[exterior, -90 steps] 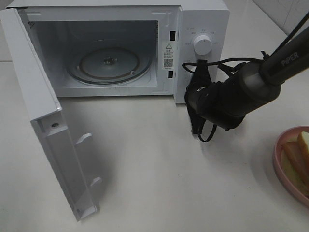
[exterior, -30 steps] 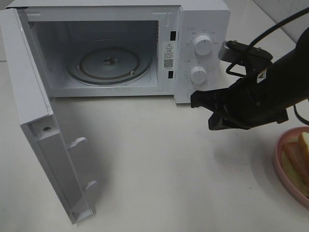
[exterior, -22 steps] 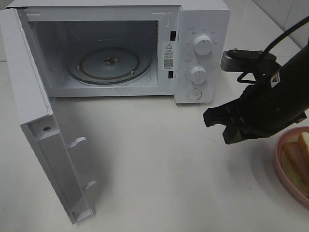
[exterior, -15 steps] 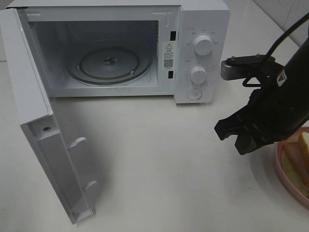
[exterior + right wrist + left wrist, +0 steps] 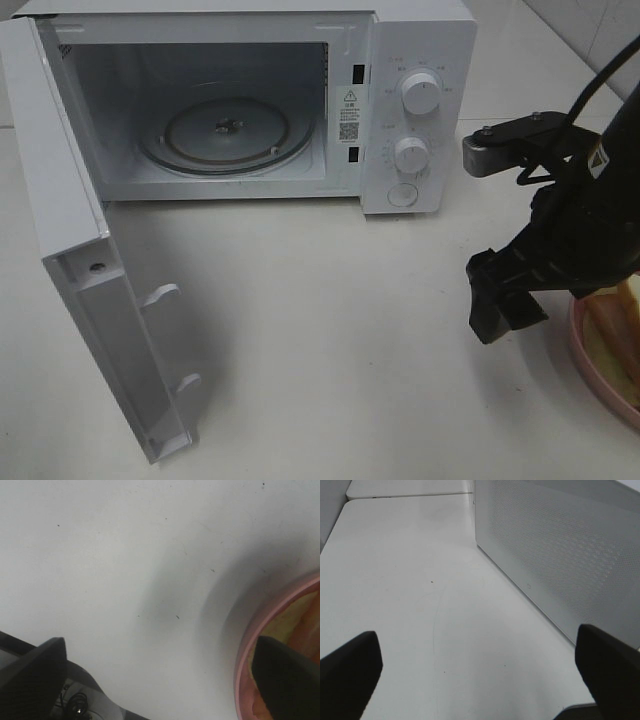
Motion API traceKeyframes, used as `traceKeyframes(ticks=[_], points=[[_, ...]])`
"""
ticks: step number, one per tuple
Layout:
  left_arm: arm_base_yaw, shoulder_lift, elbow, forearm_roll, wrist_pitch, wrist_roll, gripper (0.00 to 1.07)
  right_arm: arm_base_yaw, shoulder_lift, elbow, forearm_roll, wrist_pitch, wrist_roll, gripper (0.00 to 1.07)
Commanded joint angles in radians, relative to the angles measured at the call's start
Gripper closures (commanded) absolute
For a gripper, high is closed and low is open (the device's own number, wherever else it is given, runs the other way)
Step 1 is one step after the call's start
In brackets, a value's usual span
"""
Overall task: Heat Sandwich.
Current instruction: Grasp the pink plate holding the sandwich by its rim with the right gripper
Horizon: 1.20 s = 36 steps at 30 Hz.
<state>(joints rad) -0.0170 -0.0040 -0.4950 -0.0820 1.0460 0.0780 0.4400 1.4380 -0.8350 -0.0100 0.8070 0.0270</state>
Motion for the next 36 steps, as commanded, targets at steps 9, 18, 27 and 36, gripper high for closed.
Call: traceKeyframes(ticks=[9,18,27,36], points=[[0.0,-0.022,0.003,-0.008,-0.008,-0.003,0.09,-0.098,-0.006,-0.006,-0.007,0.071,0.015,0.08],[0.0,-0.022,0.003,-0.008,-0.008,-0.003,0.09,-0.149,0.047,-0.006,-0.022,0.084,0.079,0.1],[0.0,-0.022,0.003,-0.008,-0.008,-0.003,0.09,-0.149,0.137,-0.006,-0.085,0.062,0.157,0.13],[0.0,-0.022,0.003,-0.008,-0.008,-0.003,0.09,-0.149,0.16,-0.006,-0.056,0.009,0.155,0.14]])
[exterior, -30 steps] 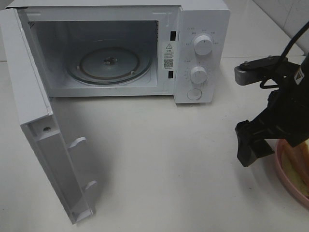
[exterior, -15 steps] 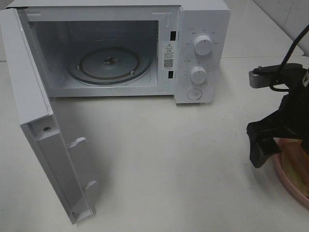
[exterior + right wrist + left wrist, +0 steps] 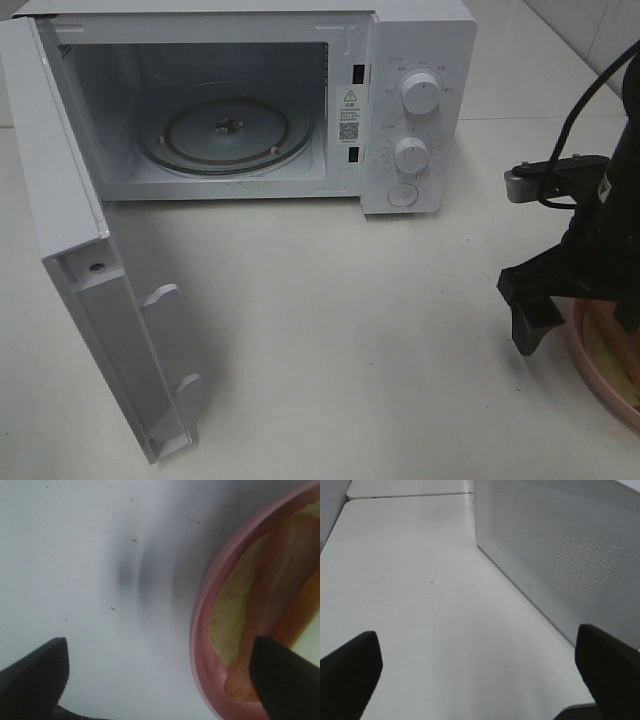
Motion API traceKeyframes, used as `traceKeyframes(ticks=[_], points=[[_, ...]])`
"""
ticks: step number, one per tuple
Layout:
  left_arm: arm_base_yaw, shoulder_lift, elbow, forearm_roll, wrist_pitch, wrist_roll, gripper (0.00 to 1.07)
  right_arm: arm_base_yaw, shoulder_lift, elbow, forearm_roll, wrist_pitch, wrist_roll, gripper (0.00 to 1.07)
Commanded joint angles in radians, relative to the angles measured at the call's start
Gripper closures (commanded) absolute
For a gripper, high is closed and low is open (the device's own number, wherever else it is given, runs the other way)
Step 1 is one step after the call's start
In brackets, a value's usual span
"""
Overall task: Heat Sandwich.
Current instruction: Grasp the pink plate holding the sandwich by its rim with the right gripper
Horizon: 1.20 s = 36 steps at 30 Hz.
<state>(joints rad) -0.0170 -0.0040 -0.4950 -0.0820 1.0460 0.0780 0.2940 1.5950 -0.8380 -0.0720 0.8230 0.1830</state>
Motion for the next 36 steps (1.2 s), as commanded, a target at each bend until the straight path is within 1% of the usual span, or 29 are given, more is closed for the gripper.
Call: traceKeyframes(ticks=[1,12,19,30,35,36], points=[[0.0,-0.022,0.003,-0.008,-0.008,-0.003,0.09,-0.003,0.015,-0.003,0.006,-0.011,-0.001,0.14],[0.0,-0.022,0.003,-0.008,-0.008,-0.003,0.09,-0.003,0.099,0.003,0.007,-0.063,-0.001,0.16],[0.0,-0.022,0.003,-0.008,-0.008,-0.003,0.09,-0.003,0.152,0.004,-0.023,-0.096,0.009,0.17],[0.0,-0.022,0.003,-0.008,-0.008,-0.003,0.09,-0.003,0.179,0.087,-0.023,-0.199,0.009,0.17],[0.0,-0.022,0.003,-0.008,-0.008,-0.003,0.09,-0.003,0.193,0.091,-0.036,-0.21,0.008,0.19],[0.0,-0.022,0.003,-0.008,-0.008,-0.003,0.09,-0.003,0.194,0.091,-0.051,-0.212,0.009,0.23]])
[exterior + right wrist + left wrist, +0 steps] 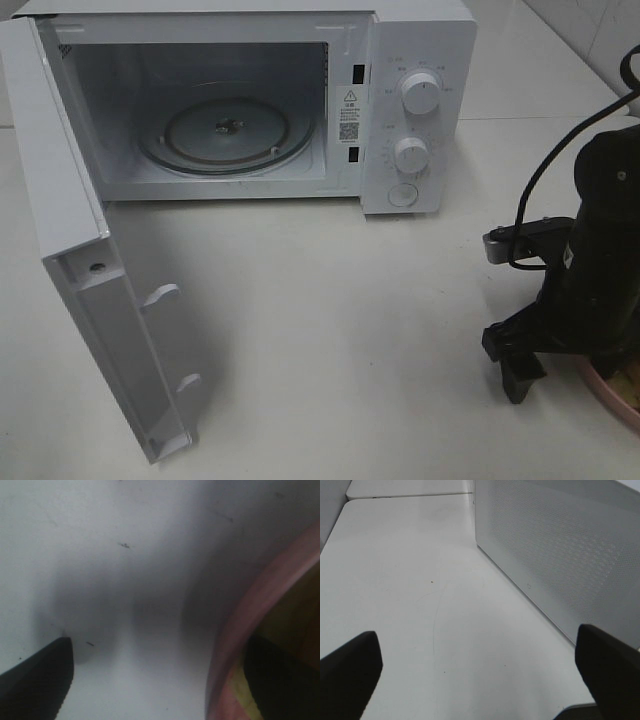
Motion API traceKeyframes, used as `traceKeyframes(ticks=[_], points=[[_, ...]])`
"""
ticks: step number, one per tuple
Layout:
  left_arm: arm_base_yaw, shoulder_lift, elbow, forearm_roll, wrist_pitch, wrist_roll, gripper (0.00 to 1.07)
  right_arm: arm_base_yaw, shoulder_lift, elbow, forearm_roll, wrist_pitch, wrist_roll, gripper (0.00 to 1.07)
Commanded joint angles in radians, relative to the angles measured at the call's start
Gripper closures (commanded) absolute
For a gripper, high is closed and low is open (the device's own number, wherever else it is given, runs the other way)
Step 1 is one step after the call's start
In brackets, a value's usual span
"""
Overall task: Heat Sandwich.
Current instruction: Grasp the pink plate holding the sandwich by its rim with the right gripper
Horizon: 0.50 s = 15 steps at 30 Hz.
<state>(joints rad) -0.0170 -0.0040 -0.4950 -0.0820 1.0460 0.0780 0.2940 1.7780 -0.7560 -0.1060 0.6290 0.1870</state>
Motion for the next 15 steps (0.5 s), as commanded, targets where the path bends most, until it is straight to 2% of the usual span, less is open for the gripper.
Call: traceKeyframes(ticks=[1,3,4,6,7,8,10,11,12,13,14,15], points=[[0.0,-0.022,0.003,-0.008,-0.008,-0.003,0.09,-0.003,0.011,0.009,-0.021,-0.019,0.005,0.26],[0.0,-0.022,0.003,-0.008,-0.008,-0.003,0.09,-0.003,0.011,0.009,-0.024,-0.02,0.006,0.29],[0.0,-0.022,0.003,-0.008,-0.008,-0.003,0.09,-0.003,0.011,0.009,-0.039,-0.021,0.027,0.39],[0.0,-0.022,0.003,-0.008,-0.008,-0.003,0.09,-0.003,0.011,0.009,-0.067,-0.018,0.063,0.5],[0.0,-0.022,0.003,-0.008,-0.008,-0.003,0.09,-0.003,0.011,0.009,-0.098,-0.014,0.108,0.63],[0.0,-0.022,0.003,-0.008,-0.008,-0.003,0.09,-0.003,0.011,0.009,-0.098,-0.014,0.108,0.63],[0.0,-0.022,0.003,-0.008,-0.008,-0.003,0.09,-0.003,0.011,0.009,-0.121,-0.013,0.136,0.76],[0.0,-0.022,0.003,-0.008,-0.008,-0.003,0.09,-0.003,0.011,0.009,-0.122,-0.013,0.136,0.84],[0.0,-0.022,0.003,-0.008,-0.008,-0.003,0.09,-0.003,0.011,0.009,-0.122,-0.012,0.131,0.99],[0.0,-0.022,0.003,-0.008,-0.008,-0.003,0.09,-0.003,0.011,0.009,-0.122,-0.012,0.131,0.99],[0.0,-0.022,0.003,-0.008,-0.008,-0.003,0.09,-0.003,0.011,0.009,-0.121,-0.012,0.126,1.06],[0.0,-0.022,0.003,-0.008,-0.008,-0.003,0.09,-0.003,0.011,0.009,-0.12,-0.013,0.12,1.07]])
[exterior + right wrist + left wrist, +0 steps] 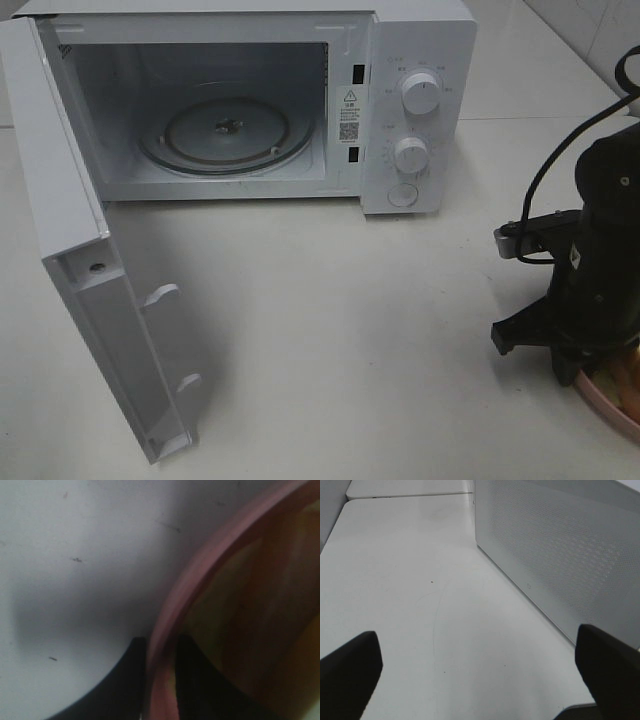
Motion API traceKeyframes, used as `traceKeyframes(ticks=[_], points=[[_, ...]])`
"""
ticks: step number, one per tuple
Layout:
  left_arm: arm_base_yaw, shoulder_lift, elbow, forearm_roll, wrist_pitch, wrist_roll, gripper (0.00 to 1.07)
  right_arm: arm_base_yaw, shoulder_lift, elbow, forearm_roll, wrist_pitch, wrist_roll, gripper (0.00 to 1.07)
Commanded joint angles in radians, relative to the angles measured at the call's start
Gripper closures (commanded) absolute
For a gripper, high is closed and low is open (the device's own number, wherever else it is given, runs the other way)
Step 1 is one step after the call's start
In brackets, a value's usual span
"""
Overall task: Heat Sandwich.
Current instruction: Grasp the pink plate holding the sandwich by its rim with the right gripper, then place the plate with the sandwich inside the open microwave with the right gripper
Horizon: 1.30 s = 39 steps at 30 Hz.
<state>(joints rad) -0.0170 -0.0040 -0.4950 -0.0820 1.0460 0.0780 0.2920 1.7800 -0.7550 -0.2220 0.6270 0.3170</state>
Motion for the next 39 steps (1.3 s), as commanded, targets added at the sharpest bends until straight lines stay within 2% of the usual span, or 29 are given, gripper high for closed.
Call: traceKeyframes(ticks=[1,27,39], points=[[0.0,-0.022,0.003,-0.008,-0.008,-0.003,0.09,-0.001,0.009,0.008,0.002,-0.011,-0.024,1.07],[0.0,-0.022,0.003,-0.008,-0.008,-0.002,0.09,0.002,-0.188,0.008,-0.003,0.125,-0.061,1.07],[0.0,-0.022,0.003,-0.008,-0.008,-0.002,0.09,0.091,-0.209,0.008,-0.059,0.172,-0.031,1.07]])
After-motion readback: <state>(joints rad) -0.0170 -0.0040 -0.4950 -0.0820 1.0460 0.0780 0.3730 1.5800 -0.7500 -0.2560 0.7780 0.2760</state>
